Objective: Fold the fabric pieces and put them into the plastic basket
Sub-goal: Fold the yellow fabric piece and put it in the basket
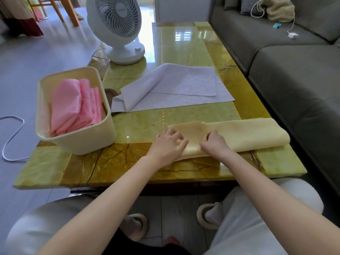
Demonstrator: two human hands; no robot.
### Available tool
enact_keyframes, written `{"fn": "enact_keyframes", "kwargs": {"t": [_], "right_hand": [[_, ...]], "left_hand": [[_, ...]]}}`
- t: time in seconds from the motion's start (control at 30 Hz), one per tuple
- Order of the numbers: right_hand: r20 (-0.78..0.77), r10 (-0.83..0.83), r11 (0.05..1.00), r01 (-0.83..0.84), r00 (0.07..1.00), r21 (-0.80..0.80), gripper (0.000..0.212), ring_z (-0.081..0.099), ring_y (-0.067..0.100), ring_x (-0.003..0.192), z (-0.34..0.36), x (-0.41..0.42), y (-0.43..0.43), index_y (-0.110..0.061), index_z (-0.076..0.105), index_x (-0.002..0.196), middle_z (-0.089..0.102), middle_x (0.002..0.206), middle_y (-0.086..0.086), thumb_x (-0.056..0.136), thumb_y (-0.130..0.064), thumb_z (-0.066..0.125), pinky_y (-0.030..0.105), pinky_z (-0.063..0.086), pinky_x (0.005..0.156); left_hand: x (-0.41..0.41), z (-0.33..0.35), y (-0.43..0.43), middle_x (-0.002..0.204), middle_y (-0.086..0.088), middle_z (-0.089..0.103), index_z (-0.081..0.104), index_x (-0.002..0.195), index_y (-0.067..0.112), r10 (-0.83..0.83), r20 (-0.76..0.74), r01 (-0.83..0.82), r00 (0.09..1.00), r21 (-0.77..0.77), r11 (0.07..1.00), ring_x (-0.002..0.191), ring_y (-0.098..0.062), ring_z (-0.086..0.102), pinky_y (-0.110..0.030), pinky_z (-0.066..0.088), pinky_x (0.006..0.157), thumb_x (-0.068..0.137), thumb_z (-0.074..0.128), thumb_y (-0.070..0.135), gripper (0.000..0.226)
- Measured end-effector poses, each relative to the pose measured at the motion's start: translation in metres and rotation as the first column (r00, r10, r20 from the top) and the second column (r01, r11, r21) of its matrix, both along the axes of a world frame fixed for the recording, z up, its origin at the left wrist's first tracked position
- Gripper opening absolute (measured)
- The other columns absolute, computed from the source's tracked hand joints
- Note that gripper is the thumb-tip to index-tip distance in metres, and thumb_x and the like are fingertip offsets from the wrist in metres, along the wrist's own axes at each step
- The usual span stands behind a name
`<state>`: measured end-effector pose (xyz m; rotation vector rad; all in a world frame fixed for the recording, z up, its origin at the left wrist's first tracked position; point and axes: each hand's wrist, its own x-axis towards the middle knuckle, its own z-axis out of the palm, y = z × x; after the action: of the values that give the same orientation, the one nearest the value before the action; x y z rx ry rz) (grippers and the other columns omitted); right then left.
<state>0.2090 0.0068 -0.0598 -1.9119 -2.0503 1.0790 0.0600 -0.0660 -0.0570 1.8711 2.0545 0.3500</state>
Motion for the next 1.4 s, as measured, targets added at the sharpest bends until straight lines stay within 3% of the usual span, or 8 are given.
{"fn": "enact_keyframes", "kwargs": {"t": [0.17,0.3,0.4,0.63,0.8,0.9,1.07,1.4], "right_hand": [[-0.039,-0.018,0.999,0.019,0.999,0.034,0.047,0.051,0.024,0.097,-0.002,0.001,-0.004,-0.003,0.032,0.127,0.048,0.119,0.014,0.088,-0.013,0.057,0.03,0.045,0.078],[0.005,-0.018,0.986,0.017,1.0,0.167,0.049,0.048,0.031,0.115,-0.008,-0.001,-0.013,-0.001,0.032,0.131,0.038,0.132,0.016,0.089,-0.011,0.054,0.037,0.042,0.098],[0.048,0.024,0.967,-0.035,0.999,0.253,0.048,0.044,0.03,0.118,-0.011,-0.005,-0.02,-0.002,0.031,0.134,0.036,0.133,0.016,0.091,-0.01,0.049,0.034,0.038,0.1],[0.256,0.314,0.85,-0.39,0.914,0.353,0.044,0.032,0.026,0.133,-0.015,-0.037,-0.04,-0.016,0.039,0.137,0.035,0.145,0.008,0.095,-0.03,0.042,0.037,0.029,0.108],[0.298,0.445,0.788,-0.527,0.844,0.317,0.043,0.03,0.026,0.135,-0.011,-0.074,-0.061,-0.017,0.041,0.135,0.034,0.147,0.007,0.096,-0.035,0.04,0.04,0.03,0.107],[0.307,0.464,0.774,-0.549,0.831,0.316,0.042,0.031,0.025,0.134,-0.011,-0.081,-0.065,-0.019,0.04,0.135,0.035,0.145,0.006,0.096,-0.035,0.038,0.04,0.031,0.105],[0.274,0.468,0.818,-0.529,0.84,0.228,0.048,0.017,0.023,0.143,-0.011,-0.065,-0.051,-0.02,0.035,0.141,0.025,0.154,0.004,0.097,-0.037,0.039,0.049,0.017,0.114],[0.42,0.262,0.929,-0.345,0.869,0.136,0.06,0.017,0.023,0.143,-0.008,0.033,0.009,-0.02,0.029,0.145,0.021,0.156,0.0,0.092,-0.042,0.048,0.046,0.02,0.115]], "left_hand": [[-0.001,-0.011,0.009,0.151,-0.008,0.025,0.031,0.144,0.017,0.071,-0.066,-0.075,0.995,-0.054,0.996,0.137,-0.027,0.026,-0.042,0.023,0.112,0.095,0.045,0.031,0.053],[0.009,-0.005,0.008,0.134,-0.012,0.031,0.028,0.138,0.013,0.275,0.338,-0.303,0.9,0.032,0.953,0.115,-0.024,0.046,-0.024,0.037,0.095,0.087,0.06,0.011,0.06],[0.009,0.002,0.006,0.125,-0.01,0.034,0.036,0.125,0.01,0.278,0.385,-0.323,0.88,0.057,0.945,0.091,-0.016,0.046,-0.017,0.037,0.08,0.084,0.06,0.0,0.049],[-0.037,0.008,-0.013,0.123,-0.01,0.03,0.041,0.124,0.011,0.284,0.119,-0.299,0.951,0.13,0.946,0.095,-0.019,0.05,-0.02,0.045,0.086,0.087,0.046,-0.013,0.045],[-0.08,0.0,-0.033,0.13,-0.014,0.033,0.044,0.125,0.01,0.389,-0.223,-0.399,0.894,0.001,0.917,0.11,-0.03,0.047,-0.037,0.043,0.096,0.084,0.046,-0.011,0.046],[-0.078,0.002,-0.033,0.131,-0.008,0.042,0.048,0.125,0.015,0.285,-0.416,-0.283,0.863,0.068,0.957,0.116,-0.028,0.044,-0.036,0.038,0.099,0.084,0.052,-0.005,0.045],[-0.042,0.002,-0.013,0.13,-0.001,0.049,0.051,0.124,0.018,0.049,-0.172,-0.033,0.984,0.096,0.995,0.123,-0.021,0.041,-0.031,0.034,0.1,0.092,0.047,0.003,0.036],[0.031,-0.001,0.027,0.152,-0.002,0.027,0.032,0.142,0.019,-0.187,-0.259,0.142,0.948,-0.182,0.973,0.141,-0.029,0.02,-0.048,0.028,0.106,0.096,0.037,0.042,0.052]]}}
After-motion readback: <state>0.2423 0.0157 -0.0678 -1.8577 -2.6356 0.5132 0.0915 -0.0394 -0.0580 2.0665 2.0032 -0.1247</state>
